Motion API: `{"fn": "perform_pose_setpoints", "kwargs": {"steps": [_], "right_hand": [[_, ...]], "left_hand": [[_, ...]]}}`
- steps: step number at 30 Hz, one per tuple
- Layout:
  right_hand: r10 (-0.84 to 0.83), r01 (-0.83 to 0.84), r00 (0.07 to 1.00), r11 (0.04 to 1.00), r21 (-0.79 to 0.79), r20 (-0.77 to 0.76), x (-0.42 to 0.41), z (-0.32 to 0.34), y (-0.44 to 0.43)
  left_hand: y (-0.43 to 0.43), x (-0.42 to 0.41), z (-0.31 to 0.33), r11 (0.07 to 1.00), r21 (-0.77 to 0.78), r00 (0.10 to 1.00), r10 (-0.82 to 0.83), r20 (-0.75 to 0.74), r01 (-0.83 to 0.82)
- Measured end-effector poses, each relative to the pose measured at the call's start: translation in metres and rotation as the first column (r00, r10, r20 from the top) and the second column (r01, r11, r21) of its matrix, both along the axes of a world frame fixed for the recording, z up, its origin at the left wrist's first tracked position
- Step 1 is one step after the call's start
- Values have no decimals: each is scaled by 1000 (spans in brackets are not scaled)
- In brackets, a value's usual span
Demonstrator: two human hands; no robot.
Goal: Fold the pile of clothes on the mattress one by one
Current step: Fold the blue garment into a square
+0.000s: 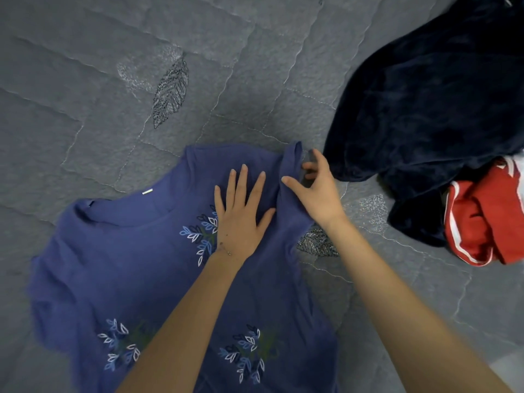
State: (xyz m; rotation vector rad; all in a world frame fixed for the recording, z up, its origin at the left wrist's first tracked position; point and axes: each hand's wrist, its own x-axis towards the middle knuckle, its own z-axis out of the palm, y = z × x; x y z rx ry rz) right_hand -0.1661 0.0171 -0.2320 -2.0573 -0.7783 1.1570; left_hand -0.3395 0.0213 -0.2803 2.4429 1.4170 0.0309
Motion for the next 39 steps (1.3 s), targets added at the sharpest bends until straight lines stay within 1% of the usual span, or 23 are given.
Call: {"fn": "perform_pose_setpoints", "kwargs": {"steps": [4,7,8,9,11,12,14,17,18,21,22,23,24,25,26,27,28,30,32,33,35,37,39], "right_hand": [[-50,48,999,996,-69,-17,-16,-1,5],[-51,56,998,988,-143,43,-26,-4,5],[-30,44,994,989,-139,105,-30,-1,4],[13,17,972,992,-125,236,-33,2,3],[64,-49,854,998,-43,517,-40,10,1],[47,-72,822,997,22,568,-44,15,0],[39,-107,848,989,99,528,-56,22,0],[150,-198,854,979,45,498,-81,26,0],[186,-220,869,975,20,458,-90,26,1],[271,-258,938,962,-86,214,-117,27,1],[300,-281,931,953,-113,209,-123,25,-1],[344,-317,897,938,-137,278,-128,23,-5],[396,-353,826,918,-180,401,-132,22,-10],[443,-368,727,896,-248,524,-135,23,-16],[477,-352,644,879,-321,598,-137,25,-21],[497,-323,604,867,-378,623,-138,26,-26],[506,-294,608,859,-419,612,-138,27,-31],[476,-251,694,863,-439,540,-137,25,-43],[384,-221,793,905,-364,473,-137,24,-52],[352,-210,815,919,-333,459,-140,24,-56],[334,-202,825,928,-314,456,-151,26,-61],[356,-233,814,924,-304,459,-168,28,-64],[422,-299,770,901,-314,479,-188,28,-66]], "left_hand": [[-14,-13,-2,997,-26,997,-72,-36,71],[-20,-28,3,998,-65,999,17,-29,-18],[-21,-36,6,994,-80,998,67,-18,-69],[-22,-45,9,988,-98,993,119,-10,-120],[-23,-69,13,969,-136,977,211,8,-208],[-24,-82,15,960,-148,970,243,16,-238],[-26,-106,19,947,-158,958,285,13,-280],[-35,-137,26,916,-165,928,373,13,-366],[-38,-147,28,902,-158,912,409,20,-401],[-51,-174,31,861,-153,868,495,31,-485],[-56,-183,32,846,-159,854,519,31,-509],[-61,-192,33,832,-163,840,541,30,-530],[-65,-201,35,818,-165,826,563,27,-552],[-71,-212,36,802,-165,811,585,24,-574],[-76,-222,36,785,-167,794,607,21,-596],[-82,-233,37,765,-166,773,634,18,-623],[-89,-244,37,742,-155,749,663,20,-652],[-101,-265,38,675,-144,678,734,32,-724],[-112,-283,38,565,-173,566,823,48,-807],[-116,-292,38,503,-196,501,863,63,-842],[-122,-306,37,420,-255,410,907,95,-871],[-127,-316,38,419,-294,400,908,127,-859],[-131,-319,39,427,-296,394,904,167,-854]]}}
